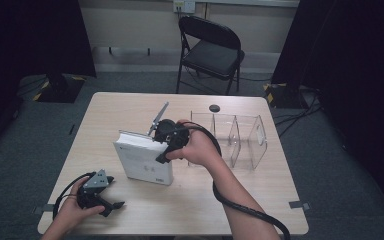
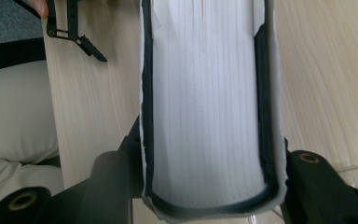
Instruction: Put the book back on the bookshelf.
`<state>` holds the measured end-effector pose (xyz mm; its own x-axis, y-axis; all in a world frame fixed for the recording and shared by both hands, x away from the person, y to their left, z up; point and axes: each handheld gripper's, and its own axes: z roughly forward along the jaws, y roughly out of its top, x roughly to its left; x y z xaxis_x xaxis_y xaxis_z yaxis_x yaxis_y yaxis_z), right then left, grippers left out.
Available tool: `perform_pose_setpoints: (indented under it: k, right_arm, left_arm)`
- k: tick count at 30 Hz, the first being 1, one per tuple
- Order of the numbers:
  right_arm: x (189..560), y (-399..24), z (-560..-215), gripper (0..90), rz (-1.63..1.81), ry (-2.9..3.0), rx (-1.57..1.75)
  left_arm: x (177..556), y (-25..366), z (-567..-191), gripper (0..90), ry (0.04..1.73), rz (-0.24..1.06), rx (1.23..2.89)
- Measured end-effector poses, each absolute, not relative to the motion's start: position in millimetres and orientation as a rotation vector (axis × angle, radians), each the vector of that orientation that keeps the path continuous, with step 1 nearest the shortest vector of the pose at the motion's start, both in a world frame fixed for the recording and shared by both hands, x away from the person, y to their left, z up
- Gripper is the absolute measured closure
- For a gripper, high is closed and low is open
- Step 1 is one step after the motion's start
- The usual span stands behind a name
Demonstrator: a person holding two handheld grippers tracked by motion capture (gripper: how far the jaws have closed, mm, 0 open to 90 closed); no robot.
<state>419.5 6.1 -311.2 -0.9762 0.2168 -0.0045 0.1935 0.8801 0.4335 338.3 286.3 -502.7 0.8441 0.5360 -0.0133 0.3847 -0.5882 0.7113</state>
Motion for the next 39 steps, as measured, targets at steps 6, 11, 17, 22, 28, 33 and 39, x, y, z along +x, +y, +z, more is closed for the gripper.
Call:
perform_pose_setpoints:
  k: [6,11,17,22,28,33,39]
  right_arm:
    - [415.1,-0.7,-310.5,50.5,0.667,2.990,0.347]
    - [417.5,1.8,-310.4,47.3,0.660,3.002,0.398]
    - [419.8,13.7,-310.4,39.3,0.621,2.988,0.409]
    - [427.1,31.6,-320.9,37.2,0.544,3.007,0.466]
    - [430.3,40.1,-324.7,42.0,0.509,3.022,0.435]
    - [428.3,42.6,-325.6,44.0,0.484,3.019,0.362]
    - [427.6,43.1,-325.8,47.3,0.484,3.028,0.389]
  left_arm:
    - [338.3,286.3,-502.8,0.0,0.666,0.260,2.270]
    - [338.4,286.3,-502.8,0.0,0.666,0.260,2.270]
    - [338.4,286.3,-502.8,0.0,0.666,0.260,2.270]
    - [338.3,286.3,-502.8,0.0,0.666,0.260,2.270]
    - [338.3,286.3,-502.8,0.0,0.666,0.261,2.270]
    - [338.3,286.3,-502.8,0.0,0.666,0.260,2.269]
    - [338.3,286.3,-502.8,0.0,0.666,0.260,2.270]
